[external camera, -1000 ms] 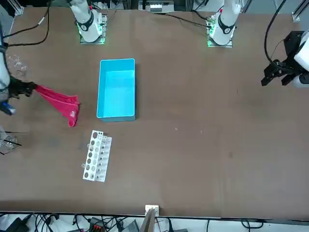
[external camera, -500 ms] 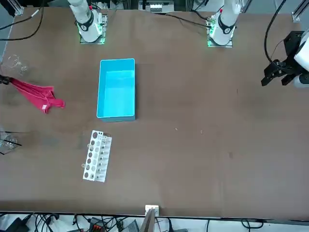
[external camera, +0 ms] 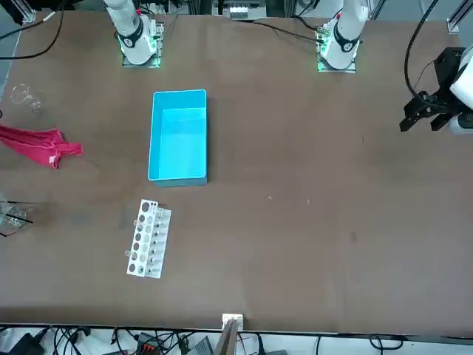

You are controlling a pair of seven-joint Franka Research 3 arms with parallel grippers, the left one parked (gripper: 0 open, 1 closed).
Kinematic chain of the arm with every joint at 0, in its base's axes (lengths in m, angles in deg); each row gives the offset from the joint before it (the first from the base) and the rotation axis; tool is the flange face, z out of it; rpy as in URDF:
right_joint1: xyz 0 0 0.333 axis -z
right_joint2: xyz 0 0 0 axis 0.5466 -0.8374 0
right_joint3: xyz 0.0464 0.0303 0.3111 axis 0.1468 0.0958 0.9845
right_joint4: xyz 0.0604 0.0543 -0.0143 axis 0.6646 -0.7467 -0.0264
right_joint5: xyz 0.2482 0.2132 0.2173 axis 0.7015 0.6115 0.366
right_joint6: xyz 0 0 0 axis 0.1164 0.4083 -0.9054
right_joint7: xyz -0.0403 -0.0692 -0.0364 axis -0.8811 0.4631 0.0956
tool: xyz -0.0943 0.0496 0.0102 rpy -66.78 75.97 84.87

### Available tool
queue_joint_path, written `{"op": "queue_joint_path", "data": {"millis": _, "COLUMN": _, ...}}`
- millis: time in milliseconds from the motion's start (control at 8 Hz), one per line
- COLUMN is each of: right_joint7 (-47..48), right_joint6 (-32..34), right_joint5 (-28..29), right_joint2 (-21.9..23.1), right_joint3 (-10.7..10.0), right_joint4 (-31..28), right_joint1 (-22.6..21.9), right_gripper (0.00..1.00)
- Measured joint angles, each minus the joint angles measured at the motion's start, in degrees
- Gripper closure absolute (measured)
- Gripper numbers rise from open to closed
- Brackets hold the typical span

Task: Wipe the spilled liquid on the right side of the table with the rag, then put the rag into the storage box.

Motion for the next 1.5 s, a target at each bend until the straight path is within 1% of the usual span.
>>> {"op": "queue_joint_path", "data": {"millis": 125, "right_joint7": -0.1, "right_joint6": -0.2, "right_joint5": -0.7, "right_joint2": -0.1, "right_joint3": 0.0, "right_joint4": -0.1, "right_joint1": 0.0, "right_gripper": 0.99}}
{"op": "queue_joint_path", "data": {"millis": 250, "right_joint7": -0.1, "right_joint6": -0.2, "right_joint5": 1.7, "right_joint2": -0.2, "right_joint3": 0.3, "right_joint4": -0.5, "right_joint1": -0.1, "right_gripper": 0.99}}
{"op": "queue_joint_path", "data": {"millis": 375, "right_joint7": 1.0, "right_joint6": -0.2, "right_joint5": 8.0, "right_joint2": -0.3, "right_joint3": 1.0, "right_joint4": -1.7, "right_joint1": -0.7, "right_gripper": 0.99}}
{"op": "queue_joint_path", "data": {"millis": 500, "right_joint7": 4.2, "right_joint6": 0.3, "right_joint5": 14.7, "right_joint2": -0.6, "right_joint3": 1.9, "right_joint4": -2.8, "right_joint1": -3.0, "right_gripper": 0.99}}
{"op": "queue_joint_path", "data": {"millis": 625, "right_joint7": 10.1, "right_joint6": 1.3, "right_joint5": 18.2, "right_joint2": -1.2, "right_joint3": 2.5, "right_joint4": -3.4, "right_joint1": -7.4, "right_gripper": 0.99}}
{"op": "queue_joint_path", "data": {"millis": 875, "right_joint7": 28.0, "right_joint6": 3.0, "right_joint5": 24.5, "right_joint2": -2.3, "right_joint3": 2.8, "right_joint4": -3.5, "right_joint1": -20.0, "right_gripper": 0.99}}
{"op": "queue_joint_path", "data": {"millis": 1000, "right_joint7": 34.6, "right_joint6": 3.2, "right_joint5": 28.3, "right_joint2": -3.1, "right_joint3": 2.8, "right_joint4": -3.5, "right_joint1": -25.0, "right_gripper": 0.99}}
{"op": "queue_joint_path", "data": {"millis": 1125, "right_joint7": 38.8, "right_joint6": 2.9, "right_joint5": 32.3, "right_joint2": -4.4, "right_joint3": 2.8, "right_joint4": -3.3, "right_joint1": -28.3, "right_gripper": 0.99}}
{"op": "queue_joint_path", "data": {"millis": 1250, "right_joint7": 41.6, "right_joint6": 1.3, "right_joint5": 36.6, "right_joint2": -6.0, "right_joint3": 2.7, "right_joint4": -2.9, "right_joint1": -30.6, "right_gripper": 0.99}}
{"op": "queue_joint_path", "data": {"millis": 1500, "right_joint7": 45.7, "right_joint6": -3.7, "right_joint5": 43.7, "right_joint2": -8.6, "right_joint3": 2.6, "right_joint4": -1.8, "right_joint1": -34.5, "right_gripper": 0.99}}
